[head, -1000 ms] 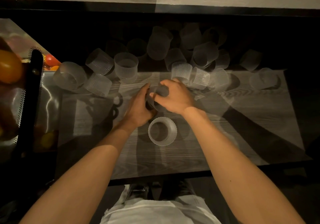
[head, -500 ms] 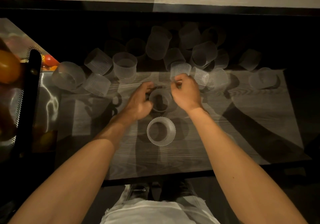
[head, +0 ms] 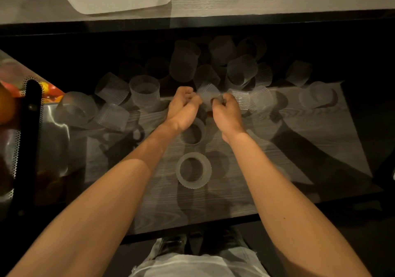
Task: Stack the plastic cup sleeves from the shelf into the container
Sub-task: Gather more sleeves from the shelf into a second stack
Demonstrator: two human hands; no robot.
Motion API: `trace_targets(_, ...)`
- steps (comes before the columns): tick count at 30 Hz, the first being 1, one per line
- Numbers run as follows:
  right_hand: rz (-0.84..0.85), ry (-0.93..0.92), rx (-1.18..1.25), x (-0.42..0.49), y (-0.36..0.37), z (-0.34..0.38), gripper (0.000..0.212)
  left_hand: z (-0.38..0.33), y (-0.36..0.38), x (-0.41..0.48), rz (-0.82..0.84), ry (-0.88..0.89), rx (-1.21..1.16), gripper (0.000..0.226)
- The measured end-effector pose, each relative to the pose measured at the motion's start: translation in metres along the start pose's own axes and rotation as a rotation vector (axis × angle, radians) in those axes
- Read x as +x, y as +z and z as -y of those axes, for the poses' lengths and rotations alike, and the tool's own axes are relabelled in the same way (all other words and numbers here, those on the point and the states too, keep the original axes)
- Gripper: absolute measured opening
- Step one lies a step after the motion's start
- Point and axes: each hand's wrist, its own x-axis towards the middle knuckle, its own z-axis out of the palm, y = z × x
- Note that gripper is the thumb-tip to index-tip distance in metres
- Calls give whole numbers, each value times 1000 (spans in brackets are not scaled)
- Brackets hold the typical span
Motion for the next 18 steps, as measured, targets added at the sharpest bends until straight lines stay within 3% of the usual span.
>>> trace_targets(4,-12,122,373,3,-1,1,14,3,-8,0,-85,78,66,59)
trace_targets(7,101,127,471,3,-7,3,20,6,-15,-5,-68,126,49,49)
trace_targets(9,178,51,408,0,-11,5,35,9,-22,-12,-54,132,-54,48)
trace_targets(12,274,-46,302,-6,-20,1,50,16,-35,-24,-42,185,-149,65)
trace_targets(15,295,-161,41,-16,-25,-9,65,28,-45,-33,-19,224,-87,93)
trace_targets(18,296,-260,-176,-27,-22,-21,74,40,-49,-41,95,205,17,102)
